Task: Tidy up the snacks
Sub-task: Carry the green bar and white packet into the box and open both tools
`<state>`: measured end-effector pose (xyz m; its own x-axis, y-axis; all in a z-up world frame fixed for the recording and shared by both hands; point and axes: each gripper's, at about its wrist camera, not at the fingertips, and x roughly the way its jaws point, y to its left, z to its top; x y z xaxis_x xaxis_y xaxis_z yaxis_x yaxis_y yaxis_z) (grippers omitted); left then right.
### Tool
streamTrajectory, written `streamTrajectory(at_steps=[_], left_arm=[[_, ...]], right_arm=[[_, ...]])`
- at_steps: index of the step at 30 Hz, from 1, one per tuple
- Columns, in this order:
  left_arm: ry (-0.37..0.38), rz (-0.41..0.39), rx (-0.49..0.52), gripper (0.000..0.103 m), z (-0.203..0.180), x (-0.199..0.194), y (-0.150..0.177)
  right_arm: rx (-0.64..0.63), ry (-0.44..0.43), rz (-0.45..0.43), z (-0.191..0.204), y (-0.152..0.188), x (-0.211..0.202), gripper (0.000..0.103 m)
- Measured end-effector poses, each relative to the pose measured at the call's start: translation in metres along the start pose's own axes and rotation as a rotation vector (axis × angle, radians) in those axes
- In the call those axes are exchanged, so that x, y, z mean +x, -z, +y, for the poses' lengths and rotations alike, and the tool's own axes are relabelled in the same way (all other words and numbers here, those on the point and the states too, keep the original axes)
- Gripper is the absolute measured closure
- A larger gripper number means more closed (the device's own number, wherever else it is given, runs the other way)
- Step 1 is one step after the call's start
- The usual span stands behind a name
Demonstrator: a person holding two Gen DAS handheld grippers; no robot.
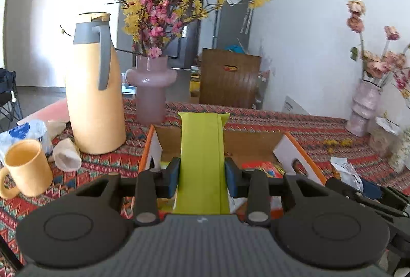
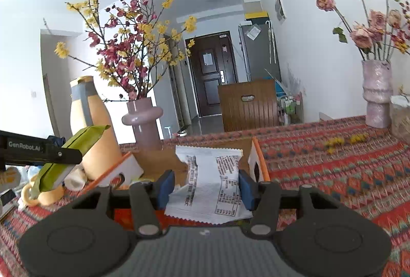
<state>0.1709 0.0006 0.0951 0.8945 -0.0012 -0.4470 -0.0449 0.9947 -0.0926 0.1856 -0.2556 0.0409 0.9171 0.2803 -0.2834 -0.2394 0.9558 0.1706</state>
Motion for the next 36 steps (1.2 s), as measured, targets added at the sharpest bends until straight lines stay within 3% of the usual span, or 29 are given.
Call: streamTrajectory(at_steps=[7, 13, 19, 25, 27, 28, 29, 30, 31, 33, 36], left_arm=[[-0.085, 0.004, -0.018, 0.067, 0.003, 0.056, -0.011], [-0.133, 0.020, -0.018, 0.067, 0.011, 0.098, 0.004], [-0.145, 0.013, -0.030, 0.067, 0.015, 0.116, 0.022], [-0.112, 0.010, -0.033, 0.064, 0.016, 0.115, 0.026], [-0.109, -0.009, -0.036, 0.052, 0.016, 0.112, 0.027], [-0.111, -0.022, -0.041, 0.037, 0.016, 0.109, 0.028], [-0.118, -0.038, -0.047, 0.019, 0.017, 0.107, 0.028], [-0.122, -0.055, -0.055, 0.012, 0.018, 0.104, 0.028], [-0.127, -0.074, -0.063, 0.002, 0.019, 0.101, 0.029], [-0.134, -0.102, -0.075, 0.000, 0.020, 0.096, 0.029], [-0.156, -0.103, -0.068, 0.000, 0.018, 0.098, 0.030]], right_arm=[[0.004, 0.014, 0.024, 0.000, -0.020, 0.062, 0.051], [0.029, 0.038, 0.056, -0.005, -0.010, 0.107, 0.051], [0.029, 0.043, 0.092, -0.009, 0.003, 0.119, 0.051], [-0.001, 0.055, 0.096, -0.001, 0.007, 0.118, 0.050], [0.005, 0.063, 0.084, -0.001, 0.006, 0.115, 0.050], [0.011, 0.065, 0.079, -0.002, 0.005, 0.114, 0.046], [0.018, 0.067, 0.073, -0.004, 0.005, 0.111, 0.035], [0.025, 0.072, 0.066, -0.005, 0.005, 0.109, 0.028], [0.029, 0.077, 0.058, -0.006, 0.005, 0.108, 0.014], [0.041, 0.084, 0.038, -0.009, 0.005, 0.104, 0.001], [0.054, 0.089, 0.024, -0.012, 0.005, 0.103, 0.000]])
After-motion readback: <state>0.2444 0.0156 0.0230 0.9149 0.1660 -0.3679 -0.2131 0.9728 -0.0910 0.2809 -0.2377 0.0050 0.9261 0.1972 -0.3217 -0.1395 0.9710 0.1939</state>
